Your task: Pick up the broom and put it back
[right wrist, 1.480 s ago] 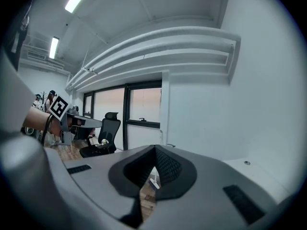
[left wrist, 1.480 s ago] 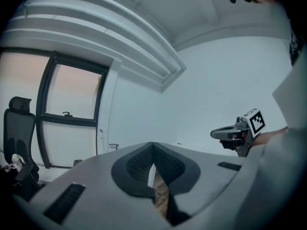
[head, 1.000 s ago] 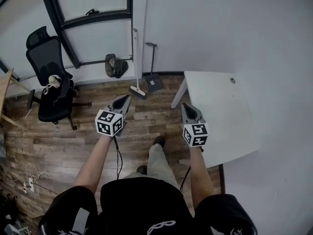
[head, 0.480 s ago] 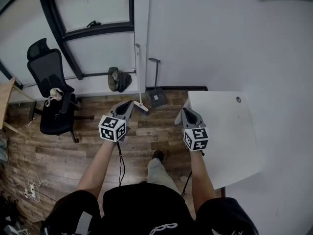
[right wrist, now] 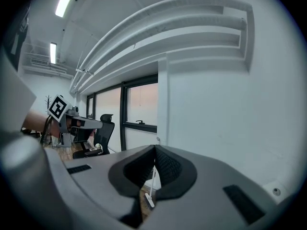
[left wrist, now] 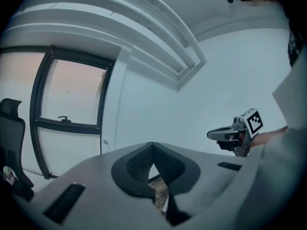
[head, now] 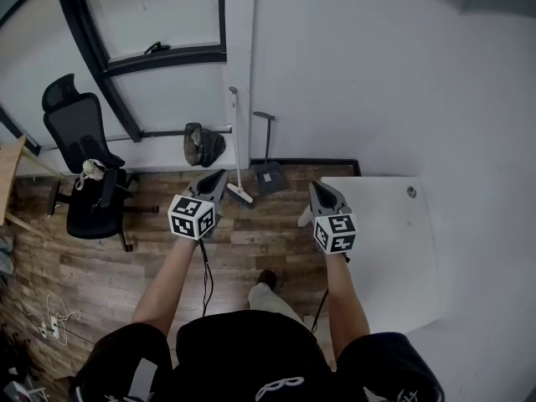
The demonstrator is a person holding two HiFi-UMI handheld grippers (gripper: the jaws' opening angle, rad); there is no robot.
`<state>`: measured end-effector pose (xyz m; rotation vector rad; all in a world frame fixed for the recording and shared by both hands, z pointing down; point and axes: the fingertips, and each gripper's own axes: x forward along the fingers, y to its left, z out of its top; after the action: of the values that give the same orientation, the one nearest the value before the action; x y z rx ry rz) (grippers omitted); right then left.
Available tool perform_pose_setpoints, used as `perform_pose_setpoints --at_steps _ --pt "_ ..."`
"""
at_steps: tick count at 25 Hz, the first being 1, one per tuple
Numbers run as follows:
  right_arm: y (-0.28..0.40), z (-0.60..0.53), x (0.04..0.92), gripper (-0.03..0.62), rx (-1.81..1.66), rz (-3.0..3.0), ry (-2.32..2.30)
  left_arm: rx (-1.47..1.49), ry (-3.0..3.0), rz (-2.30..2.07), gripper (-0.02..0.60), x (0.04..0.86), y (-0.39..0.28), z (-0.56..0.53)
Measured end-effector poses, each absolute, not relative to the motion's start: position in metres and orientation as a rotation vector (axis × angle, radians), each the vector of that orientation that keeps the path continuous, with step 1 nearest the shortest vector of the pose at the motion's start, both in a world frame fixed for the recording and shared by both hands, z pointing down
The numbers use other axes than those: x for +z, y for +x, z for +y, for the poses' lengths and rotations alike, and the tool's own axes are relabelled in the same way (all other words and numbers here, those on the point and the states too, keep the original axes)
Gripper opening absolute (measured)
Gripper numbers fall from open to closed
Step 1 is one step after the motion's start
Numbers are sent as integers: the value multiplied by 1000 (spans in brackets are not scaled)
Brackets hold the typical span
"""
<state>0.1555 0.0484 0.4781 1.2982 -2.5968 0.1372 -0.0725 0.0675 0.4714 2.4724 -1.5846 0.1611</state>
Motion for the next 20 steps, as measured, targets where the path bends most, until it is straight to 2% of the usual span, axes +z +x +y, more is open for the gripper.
perform_pose_setpoints --at_steps 20 --pt "178 -45 493 25 173 -2609 1259 177 2423 -1622 17 482 -56 -16"
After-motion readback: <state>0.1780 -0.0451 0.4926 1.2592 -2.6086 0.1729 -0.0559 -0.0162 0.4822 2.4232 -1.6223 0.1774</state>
